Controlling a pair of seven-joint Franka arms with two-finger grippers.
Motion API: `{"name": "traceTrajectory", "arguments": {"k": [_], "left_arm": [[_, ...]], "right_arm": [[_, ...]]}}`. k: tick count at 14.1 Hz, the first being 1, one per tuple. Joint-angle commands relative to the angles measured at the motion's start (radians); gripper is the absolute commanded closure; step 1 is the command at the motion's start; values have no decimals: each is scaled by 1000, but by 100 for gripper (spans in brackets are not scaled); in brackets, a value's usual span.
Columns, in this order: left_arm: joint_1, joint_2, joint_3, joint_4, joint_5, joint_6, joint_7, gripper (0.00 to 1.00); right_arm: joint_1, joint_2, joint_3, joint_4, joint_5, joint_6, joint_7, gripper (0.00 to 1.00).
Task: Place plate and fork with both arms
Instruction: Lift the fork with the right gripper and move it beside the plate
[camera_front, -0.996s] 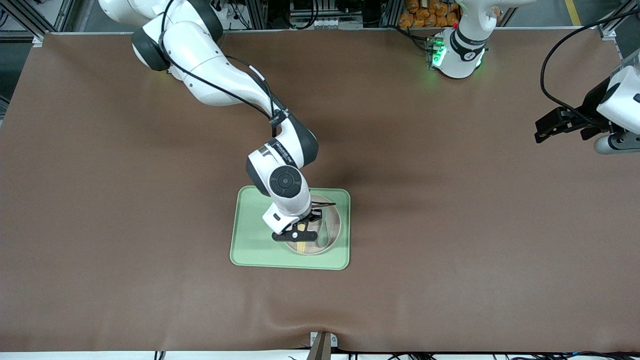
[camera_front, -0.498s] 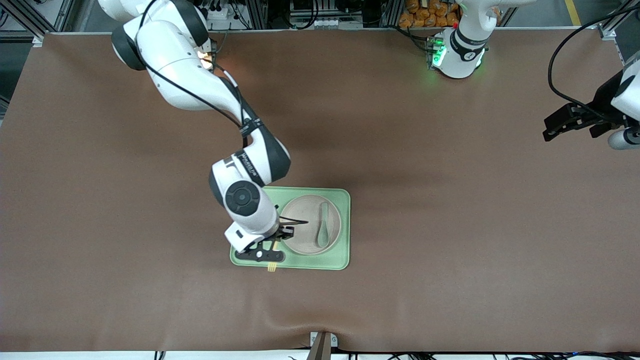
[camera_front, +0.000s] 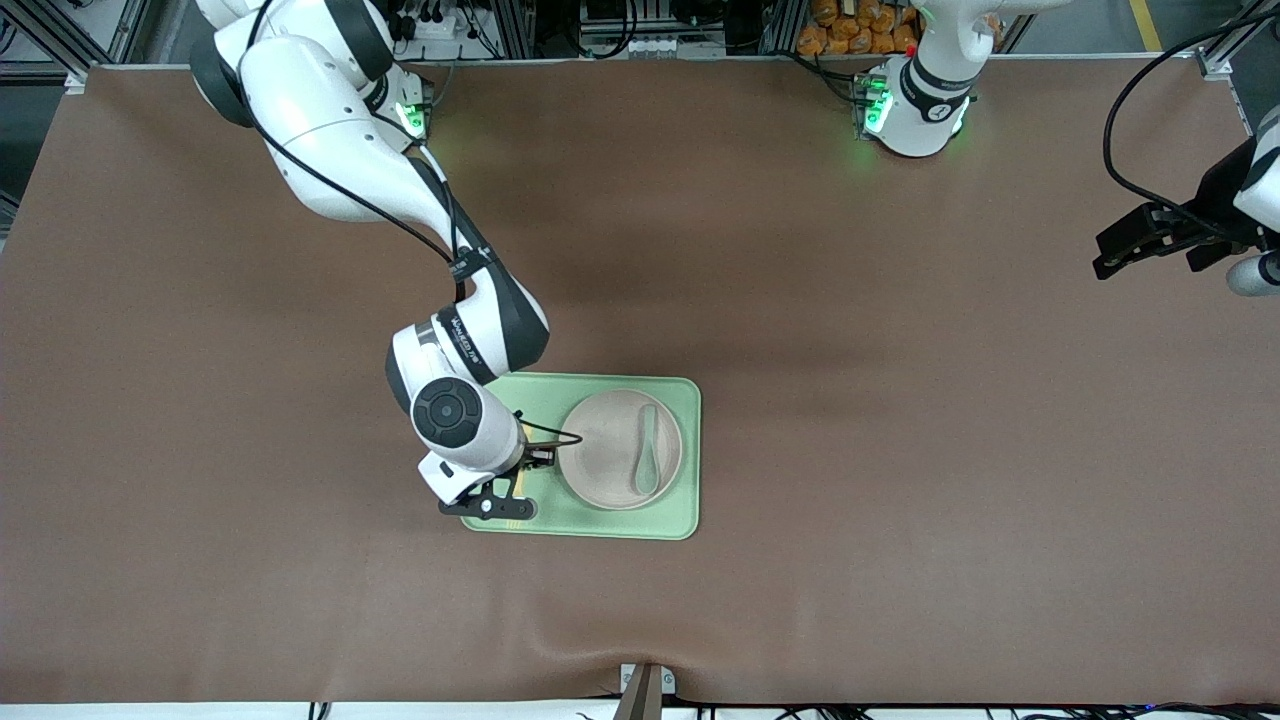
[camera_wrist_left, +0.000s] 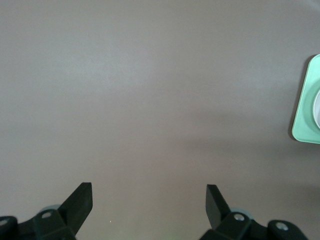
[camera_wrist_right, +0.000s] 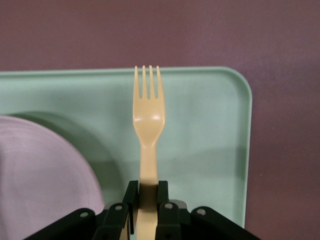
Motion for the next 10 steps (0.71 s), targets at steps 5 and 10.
{"name": "traceTrajectory", "arguments": {"k": [5,10], "left_arm": [[6,-19,-5,7,0,-23,9,0],[6,-14,-7,9,0,-21,9,0]], "right_arm": [[-7,-113,20,-303,-32,193,-28,100],[-27,-107,18,-276,-32,181,-36,13]]}}
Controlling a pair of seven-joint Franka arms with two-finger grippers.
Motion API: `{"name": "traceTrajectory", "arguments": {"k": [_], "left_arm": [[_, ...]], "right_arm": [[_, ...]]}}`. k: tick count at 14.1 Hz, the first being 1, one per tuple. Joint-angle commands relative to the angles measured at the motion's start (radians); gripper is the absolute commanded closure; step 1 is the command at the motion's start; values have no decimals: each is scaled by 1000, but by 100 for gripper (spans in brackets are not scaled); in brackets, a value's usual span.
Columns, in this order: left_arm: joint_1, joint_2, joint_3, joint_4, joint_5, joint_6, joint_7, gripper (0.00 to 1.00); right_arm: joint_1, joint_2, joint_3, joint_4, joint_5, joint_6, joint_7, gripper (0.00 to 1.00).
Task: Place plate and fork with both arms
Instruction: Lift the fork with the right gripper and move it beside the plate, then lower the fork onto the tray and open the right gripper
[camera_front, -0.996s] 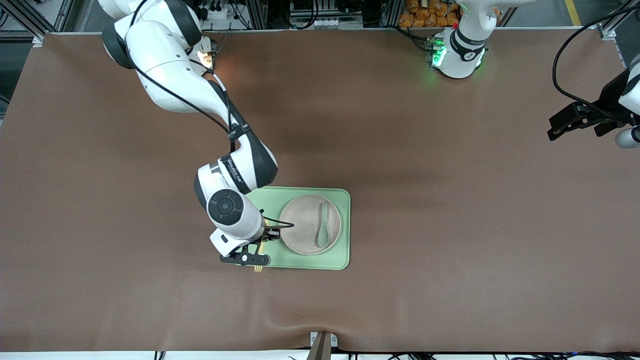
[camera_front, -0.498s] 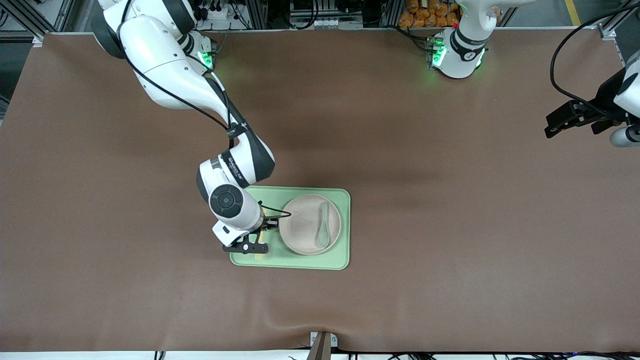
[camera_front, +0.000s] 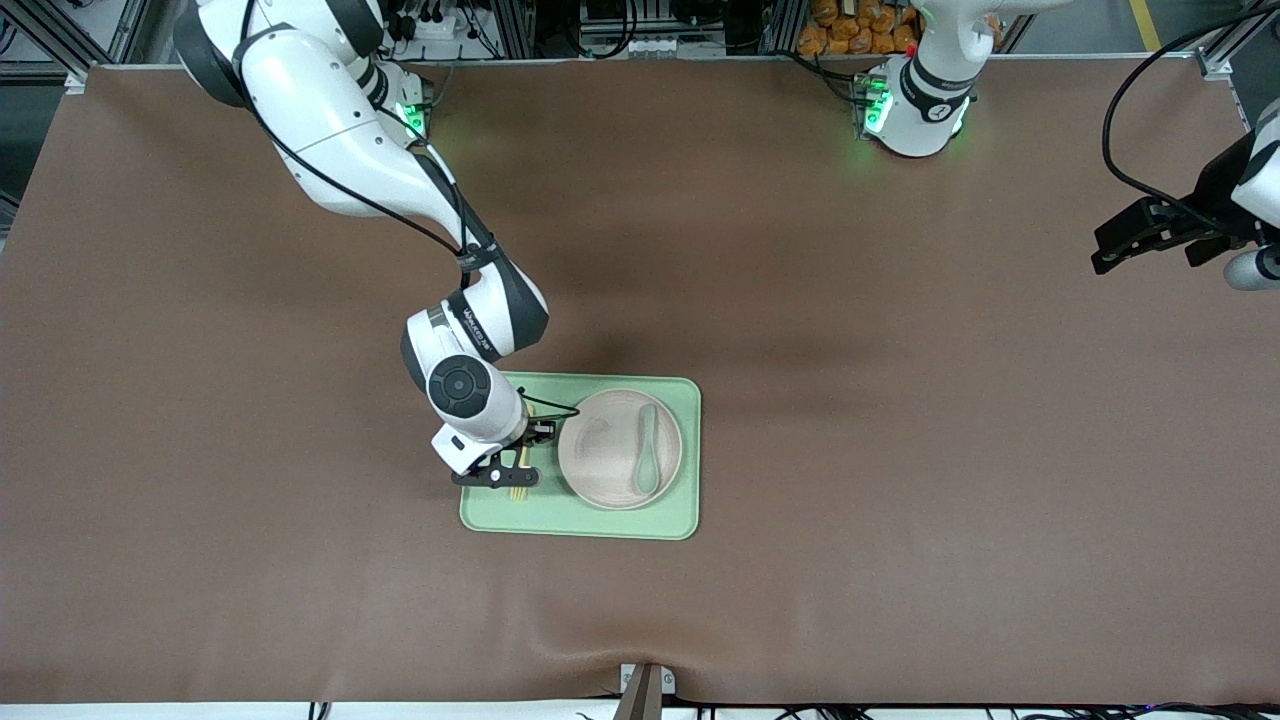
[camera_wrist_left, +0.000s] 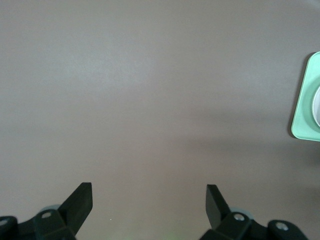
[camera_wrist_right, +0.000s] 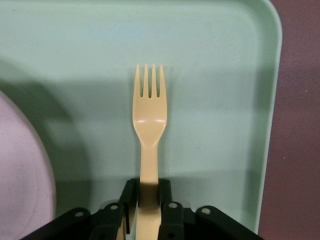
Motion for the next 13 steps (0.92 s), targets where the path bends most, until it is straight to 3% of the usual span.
{"name": "traceTrajectory", "arguments": {"k": [1,3,7,9,11,13], "left_arm": [[6,-8,-3,6,0,-15,11,0],[1,-7,-5,6,1,-15,11,0],[0,-10,-14,1,0,-18,-3,0],[0,-13,-14,3,0,-27,-4,0],[1,-13,-16,3,0,-35,0,0],[0,-13,-16,3,0,-36,0,0]], "right_arm": [[-30,-49,15,-3,-14,-37,-14,7],[-30,-51,17,84,-3,-142,-7,0],[-100,-58,38,223,23,-307,-11,0],[-214,-83,117,250,41,-334,-23,0],[-368,-121,260,249,34,-357,-25,0],[-430,-161,296,247,30,-396,-20,0]]}}
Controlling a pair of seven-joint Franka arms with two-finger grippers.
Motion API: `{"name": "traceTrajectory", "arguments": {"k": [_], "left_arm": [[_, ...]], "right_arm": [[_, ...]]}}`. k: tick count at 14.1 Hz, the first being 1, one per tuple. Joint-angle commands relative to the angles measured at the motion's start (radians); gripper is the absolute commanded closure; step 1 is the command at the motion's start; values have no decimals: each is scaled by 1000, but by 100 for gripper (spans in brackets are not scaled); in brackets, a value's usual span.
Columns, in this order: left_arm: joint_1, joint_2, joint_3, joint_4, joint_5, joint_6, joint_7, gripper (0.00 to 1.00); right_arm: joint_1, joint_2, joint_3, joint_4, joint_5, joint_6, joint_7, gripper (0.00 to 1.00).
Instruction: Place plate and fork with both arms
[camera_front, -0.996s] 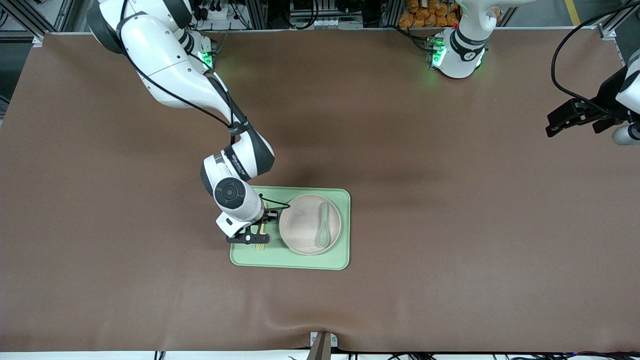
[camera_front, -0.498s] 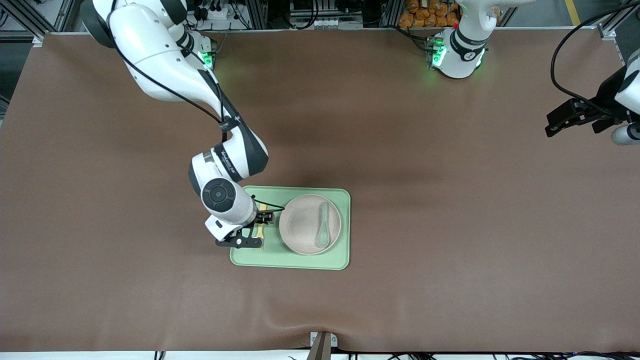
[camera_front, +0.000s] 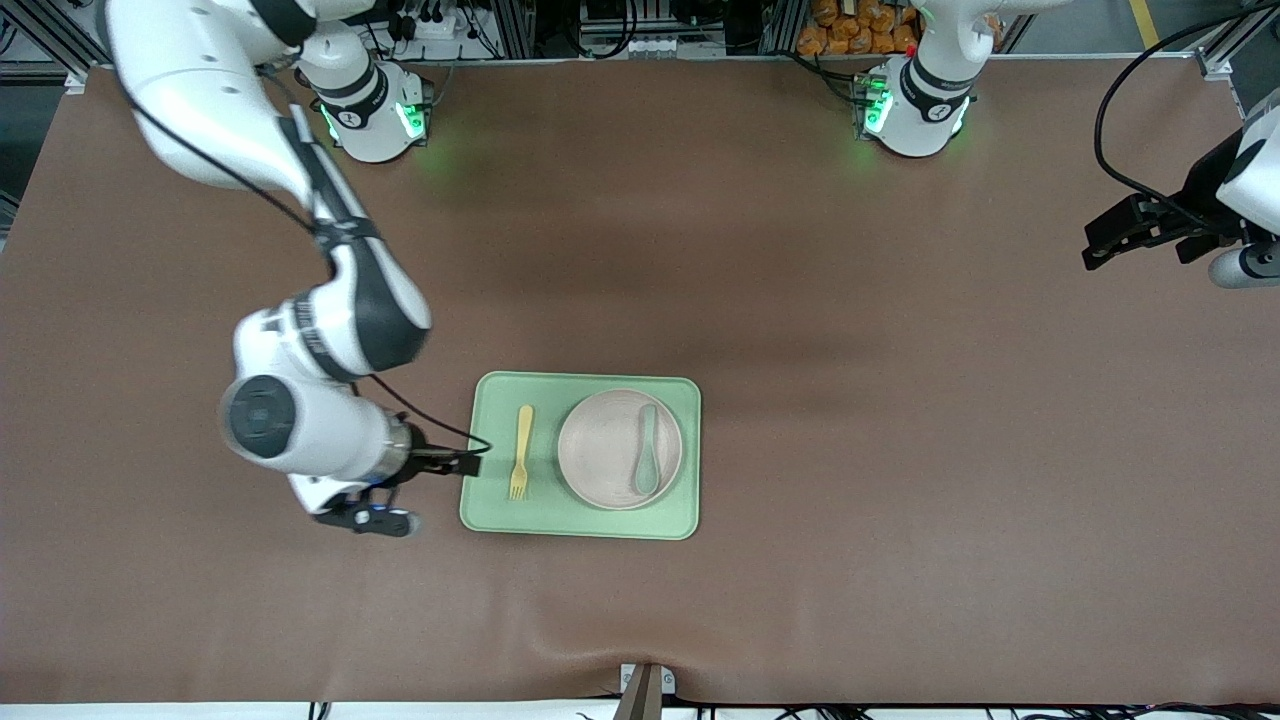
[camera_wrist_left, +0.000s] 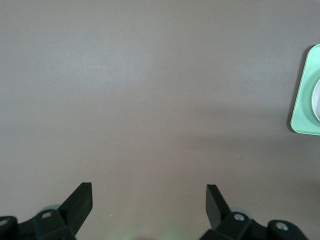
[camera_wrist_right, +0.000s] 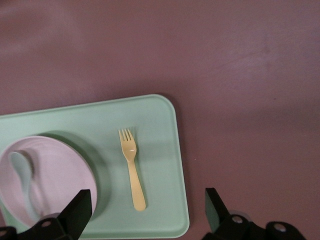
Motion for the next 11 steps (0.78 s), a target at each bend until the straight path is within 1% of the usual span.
{"name": "traceTrajectory", "arguments": {"k": [1,3,5,6,7,9,11], "left_arm": [[2,-13,-4,3,0,-18,1,0],[2,-13,-5,3,0,-18,-2,0],[2,-16,-5,4,-2,-18,-2,0],[3,-16,-9,6,-3,-18,0,0],[2,-16,-10,6,-13,-18,-6,0],[2,-16,-9,6,-7,-18,-14,0],[5,-16,-7,6,-3,-19,-8,0]], "right_arm": [[-76,-70,59,-15,0,-65,-6,0],[-84,-115,43,-15,-17,-73,-10,0],[-93,-178,33,-15,-36,-148,-17,0],[-98,-219,33,-18,-66,-192,-47,0],[-105,-265,24,-25,-78,-209,-94,0],[-107,-340,-13,-38,-69,-261,-147,0],[-105,-423,-43,-56,-45,-349,-211,0]]}}
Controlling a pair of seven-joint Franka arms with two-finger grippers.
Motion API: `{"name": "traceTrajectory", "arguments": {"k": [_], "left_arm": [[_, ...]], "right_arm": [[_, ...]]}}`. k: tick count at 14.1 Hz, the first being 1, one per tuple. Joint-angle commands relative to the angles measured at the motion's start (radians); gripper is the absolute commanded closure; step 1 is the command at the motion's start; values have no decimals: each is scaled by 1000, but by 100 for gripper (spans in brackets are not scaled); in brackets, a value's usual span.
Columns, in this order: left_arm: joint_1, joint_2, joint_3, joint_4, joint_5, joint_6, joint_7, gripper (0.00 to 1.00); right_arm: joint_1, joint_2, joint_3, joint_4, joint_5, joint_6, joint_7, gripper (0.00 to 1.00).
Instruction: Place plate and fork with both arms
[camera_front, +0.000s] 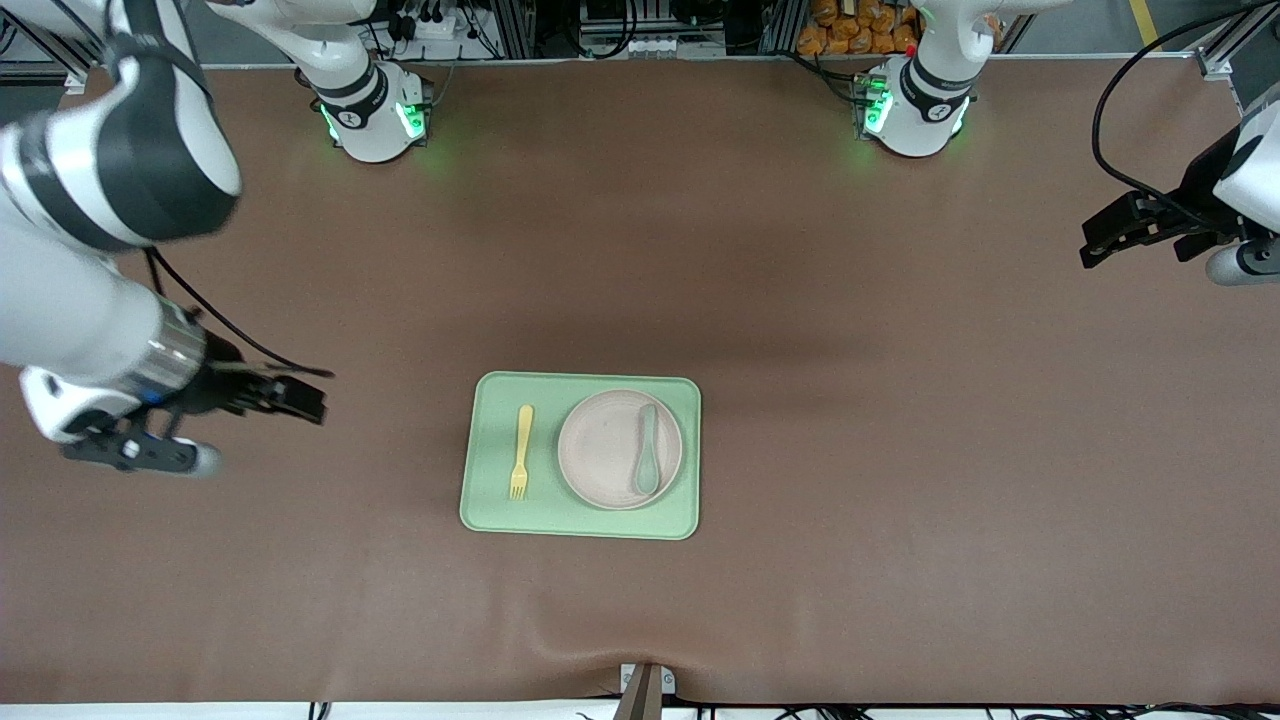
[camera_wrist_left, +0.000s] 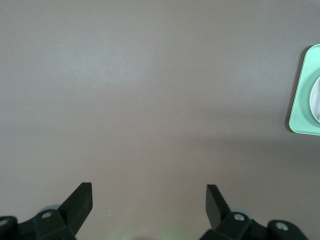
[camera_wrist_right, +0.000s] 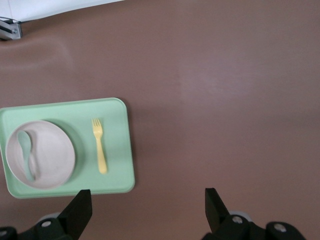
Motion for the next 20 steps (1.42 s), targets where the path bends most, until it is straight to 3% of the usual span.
{"name": "traceTrajectory", "arguments": {"k": [1,5,7,10,12,14,20], "left_arm": [[5,-14,-2,1,-2,-16,-4,0],[4,-11,1,2,-2,-15,-10,0],[4,-13,-2,2,-2,-15,-10,0],[10,-16,1,2,-2,-16,-4,0],[10,-20,1,2,0,-18,-1,0],[10,-60,3,-5,0,-16,7,0],[8,-60,3,1,0,-18,8,0]], "right_arm": [[-14,-162,-42,-113,35,-64,-77,0],[-12,-394,-76,-343,48,-37,-145,0],[-11,-463,-79,-446,48,35,-178,0],[-18,-425,-80,-388,28,41,-206,0],[-18,-379,-117,-327,29,34,-317,0],[-20,-370,-126,-322,38,34,-329,0],[-12,-372,-125,-328,35,25,-324,0]]}}
